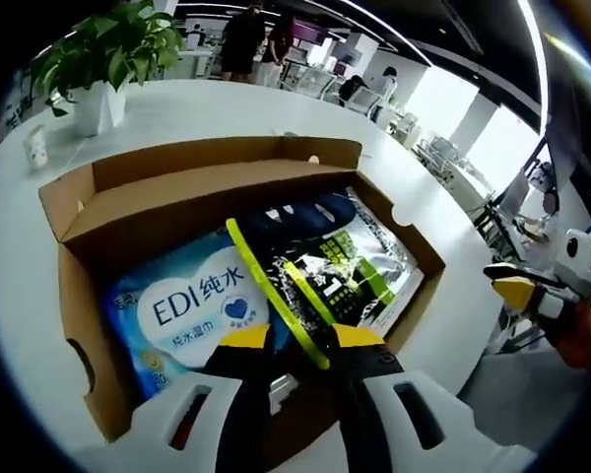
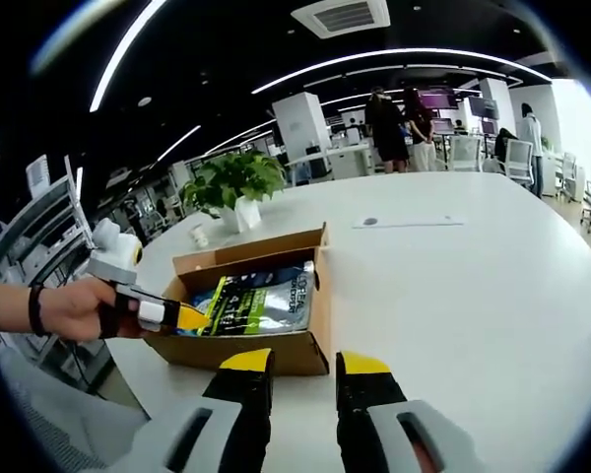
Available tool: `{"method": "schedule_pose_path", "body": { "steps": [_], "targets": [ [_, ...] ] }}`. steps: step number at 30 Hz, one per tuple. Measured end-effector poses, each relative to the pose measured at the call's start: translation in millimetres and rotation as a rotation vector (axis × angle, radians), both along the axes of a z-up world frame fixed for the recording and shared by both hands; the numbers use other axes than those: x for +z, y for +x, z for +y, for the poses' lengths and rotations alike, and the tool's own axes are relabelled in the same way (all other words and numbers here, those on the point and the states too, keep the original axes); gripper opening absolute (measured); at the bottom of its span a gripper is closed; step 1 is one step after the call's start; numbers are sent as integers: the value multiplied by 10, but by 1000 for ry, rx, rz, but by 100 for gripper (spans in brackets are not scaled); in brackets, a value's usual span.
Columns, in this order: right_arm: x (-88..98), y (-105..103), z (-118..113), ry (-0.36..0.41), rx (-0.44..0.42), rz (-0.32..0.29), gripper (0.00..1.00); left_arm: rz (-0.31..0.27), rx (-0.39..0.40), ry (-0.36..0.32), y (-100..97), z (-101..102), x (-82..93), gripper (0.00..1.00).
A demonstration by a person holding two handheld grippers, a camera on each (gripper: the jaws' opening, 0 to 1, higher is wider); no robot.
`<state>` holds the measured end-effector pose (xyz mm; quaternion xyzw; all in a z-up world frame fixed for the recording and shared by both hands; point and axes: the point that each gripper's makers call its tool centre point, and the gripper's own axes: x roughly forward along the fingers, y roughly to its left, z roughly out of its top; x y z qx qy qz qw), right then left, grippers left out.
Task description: Operate the shoe box by opening the lid, removing the specified soft item, and placing it in the target area until the item is outside and the box remains undamaged.
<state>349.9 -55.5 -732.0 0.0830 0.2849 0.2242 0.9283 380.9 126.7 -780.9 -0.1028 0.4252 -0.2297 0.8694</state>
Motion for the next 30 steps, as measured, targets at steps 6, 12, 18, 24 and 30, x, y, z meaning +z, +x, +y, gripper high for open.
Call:
{"method": "schedule_pose_path", "body": {
  "steps": [6, 12, 18, 24, 30],
  "targets": [
    [-28, -13, 23, 1, 3, 8, 21, 21, 17, -51, 16, -27, -3, 18],
    [-63, -24, 74, -3, 17, 18, 21, 4, 11, -46, 32, -46, 12, 13],
    [-92, -29, 116, -3, 30, 27, 21, -10, 14, -59, 55, -6, 21, 3],
    [-118, -29, 158, -7, 44, 35, 21, -21, 6, -60, 78, -6, 22, 1],
    [-95, -4, 221, -1, 57, 33, 20, -25, 6, -48, 79, 26, 20, 1]
  ]
}}
